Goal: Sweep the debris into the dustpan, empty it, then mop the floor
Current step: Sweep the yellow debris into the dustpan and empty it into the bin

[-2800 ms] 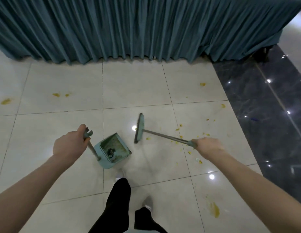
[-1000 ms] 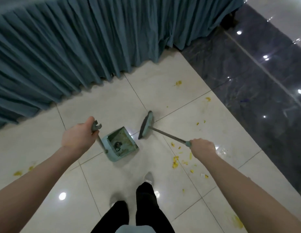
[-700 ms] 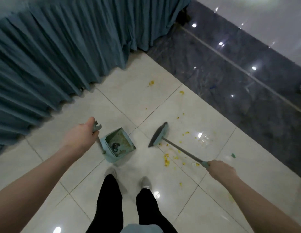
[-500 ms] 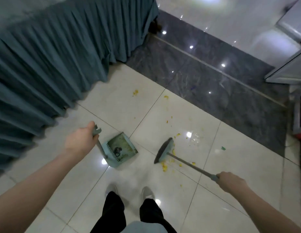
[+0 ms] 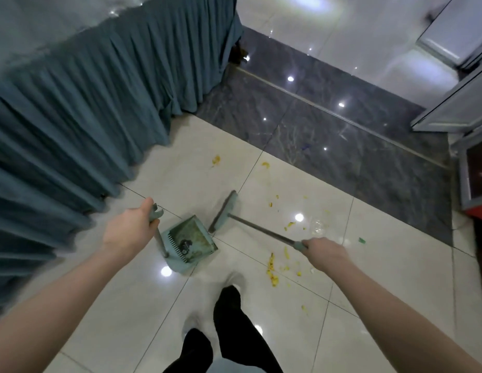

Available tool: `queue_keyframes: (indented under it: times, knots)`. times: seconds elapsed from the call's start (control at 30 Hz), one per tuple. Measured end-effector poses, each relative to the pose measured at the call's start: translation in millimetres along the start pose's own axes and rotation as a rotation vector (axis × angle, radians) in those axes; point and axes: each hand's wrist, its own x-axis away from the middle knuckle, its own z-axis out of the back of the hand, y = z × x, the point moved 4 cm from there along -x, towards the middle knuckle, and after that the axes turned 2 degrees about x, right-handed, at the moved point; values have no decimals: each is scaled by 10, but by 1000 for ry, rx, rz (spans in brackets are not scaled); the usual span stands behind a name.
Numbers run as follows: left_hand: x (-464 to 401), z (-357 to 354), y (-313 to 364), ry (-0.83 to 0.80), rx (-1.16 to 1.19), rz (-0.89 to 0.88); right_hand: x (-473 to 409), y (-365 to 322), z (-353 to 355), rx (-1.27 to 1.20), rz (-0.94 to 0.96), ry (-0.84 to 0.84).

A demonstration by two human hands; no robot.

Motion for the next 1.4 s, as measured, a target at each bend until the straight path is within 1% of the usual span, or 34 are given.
queue_keyframes:
  times: [0.07, 0.17, 0.27, 0.4, 0.53, 0.7, 0.87, 1.0, 1.17, 1.27, 1.4]
  knots:
    - [-135, 41, -39, -5, -25, 30, -282, -284, 226, 6, 39, 13]
    - [-358, 88, -60, -4, -62, 48, -700, -624, 552, 77, 90, 0]
    - [-641, 144, 1, -38, -91, 57, -1044, -751, 787, 170, 123, -7]
    - [-1064, 234, 241, -87, -161, 41, -1290, -510, 905, 269, 138, -8]
    - [-1465, 289, 631, -102, -214, -36, -1327, 118, 829, 266, 86, -69]
    - [-1918, 252, 1111, -132, -218, -164, -1158, 857, 495, 136, -57, -91]
    - [-2415, 143, 1542, -160, -160, -311, -866, 1131, 140, -114, -297, -208]
    - [-2849, 31, 1811, -198, -113, -443, -552, 1060, -175, -342, -503, -261]
    - [-3302, 52, 2149, -210, -116, -644, 54, 695, -511, -543, -715, -332]
    - [-3510, 142, 2297, -196, -121, -731, 356, 450, -567, -575, -805, -391]
    - [-3719, 253, 2379, -185, -93, -798, 465, 240, -406, -531, -833, -403]
